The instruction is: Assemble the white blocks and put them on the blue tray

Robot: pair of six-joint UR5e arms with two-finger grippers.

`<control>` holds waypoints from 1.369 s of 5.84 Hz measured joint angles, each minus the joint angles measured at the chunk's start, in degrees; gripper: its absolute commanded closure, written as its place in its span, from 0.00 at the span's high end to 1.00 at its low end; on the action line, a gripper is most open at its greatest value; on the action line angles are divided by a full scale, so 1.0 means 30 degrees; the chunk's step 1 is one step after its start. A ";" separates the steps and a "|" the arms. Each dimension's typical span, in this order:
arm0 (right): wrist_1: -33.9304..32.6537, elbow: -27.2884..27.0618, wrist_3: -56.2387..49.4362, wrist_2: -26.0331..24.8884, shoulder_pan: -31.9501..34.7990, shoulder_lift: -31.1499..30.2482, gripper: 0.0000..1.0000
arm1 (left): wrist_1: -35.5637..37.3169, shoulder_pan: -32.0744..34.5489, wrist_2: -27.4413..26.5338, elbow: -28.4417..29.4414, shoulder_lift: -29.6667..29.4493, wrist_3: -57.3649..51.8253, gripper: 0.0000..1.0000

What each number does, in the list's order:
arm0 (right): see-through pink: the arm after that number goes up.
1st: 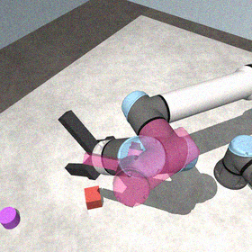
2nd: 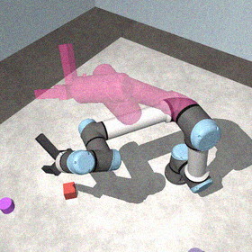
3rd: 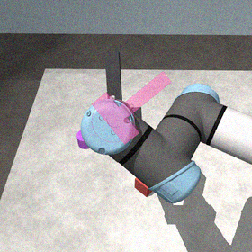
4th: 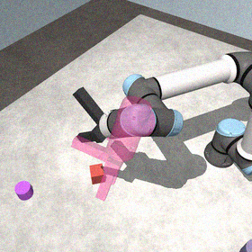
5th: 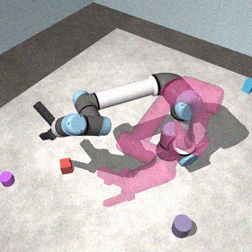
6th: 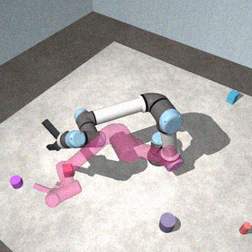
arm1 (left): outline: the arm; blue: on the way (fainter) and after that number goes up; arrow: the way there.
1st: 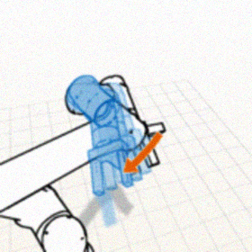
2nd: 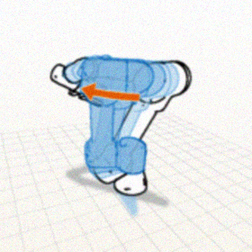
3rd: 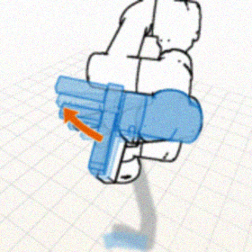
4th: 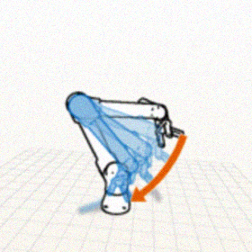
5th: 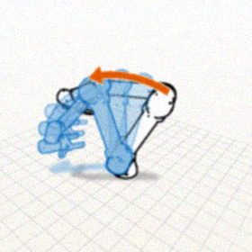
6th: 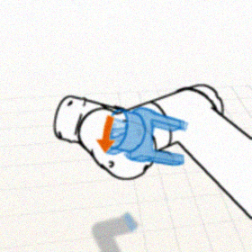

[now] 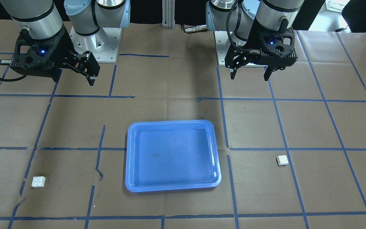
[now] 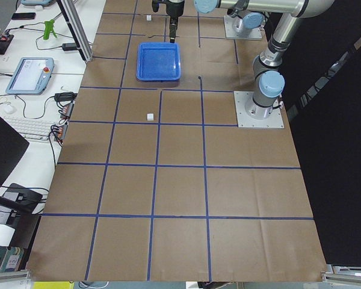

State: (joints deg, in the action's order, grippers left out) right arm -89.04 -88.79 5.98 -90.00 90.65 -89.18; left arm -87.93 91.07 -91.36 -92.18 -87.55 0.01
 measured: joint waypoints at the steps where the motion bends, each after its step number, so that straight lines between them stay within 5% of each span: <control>1: -0.0008 -0.0026 -0.0019 -0.0009 -0.0025 0.0010 1.00 | -0.0087 -0.1239 -0.0215 -0.0028 -0.0555 -0.0051 0.99; 4: -0.0021 -0.0122 -0.1948 -0.0007 -0.0123 0.0042 1.00 | 0.0866 -0.4929 -0.0175 0.0256 -0.3358 -0.1890 0.99; 8: -0.0158 -0.0216 -1.5516 0.0060 -0.1495 0.0143 1.00 | 0.6977 -0.6530 -0.0101 -0.0046 -0.7875 -0.3846 0.99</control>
State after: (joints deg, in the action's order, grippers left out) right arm -89.51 -89.44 -40.57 -89.82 86.17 -88.75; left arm -67.00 71.48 -91.67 -92.32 -111.17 -11.53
